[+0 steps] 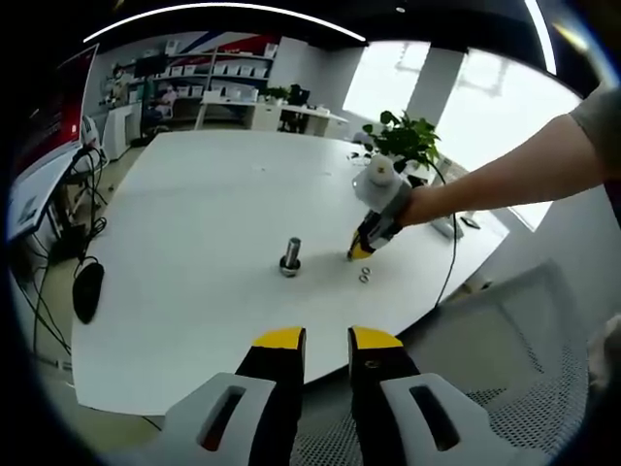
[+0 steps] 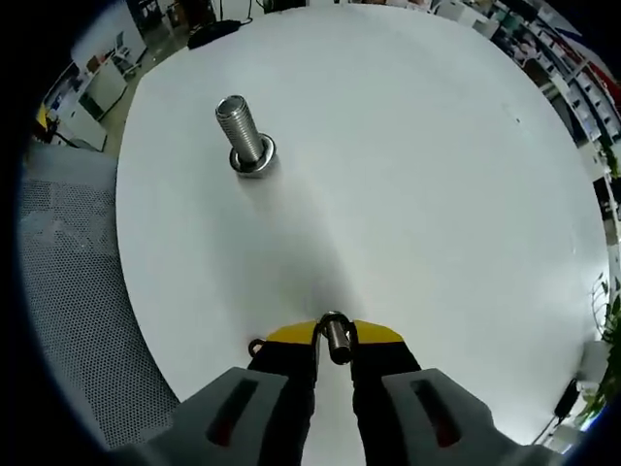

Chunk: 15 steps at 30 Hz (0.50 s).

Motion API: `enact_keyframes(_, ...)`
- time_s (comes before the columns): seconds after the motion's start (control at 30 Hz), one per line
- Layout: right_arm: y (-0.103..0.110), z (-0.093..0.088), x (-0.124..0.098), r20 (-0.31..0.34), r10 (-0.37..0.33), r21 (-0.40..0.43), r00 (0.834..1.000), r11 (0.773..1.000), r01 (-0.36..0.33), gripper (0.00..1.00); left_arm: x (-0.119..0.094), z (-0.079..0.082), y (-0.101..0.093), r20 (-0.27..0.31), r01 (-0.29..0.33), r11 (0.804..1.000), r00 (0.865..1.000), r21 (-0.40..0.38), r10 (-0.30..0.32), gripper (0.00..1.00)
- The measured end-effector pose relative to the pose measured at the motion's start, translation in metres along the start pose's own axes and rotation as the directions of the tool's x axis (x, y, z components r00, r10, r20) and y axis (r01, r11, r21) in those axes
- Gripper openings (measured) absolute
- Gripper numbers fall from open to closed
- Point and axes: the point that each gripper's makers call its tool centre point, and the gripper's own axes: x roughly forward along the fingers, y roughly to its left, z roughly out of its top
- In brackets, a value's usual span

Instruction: Place the washer onto the threaded stud by aligning its center hole with the stud, sliding it down to the base, and recovering from edge contact or off-axis alignment until the washer reaches the visible bottom stop.

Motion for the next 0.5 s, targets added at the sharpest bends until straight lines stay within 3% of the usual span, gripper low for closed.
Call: enact_keyframes(0.5,0.006,-0.022,-0.012,-0.008,0.002,0.060,1.000,0.998,-0.001,0.21,0.000,0.000,0.002,0.000,-0.014,1.000,1.000,-0.008,0.014,0.15)
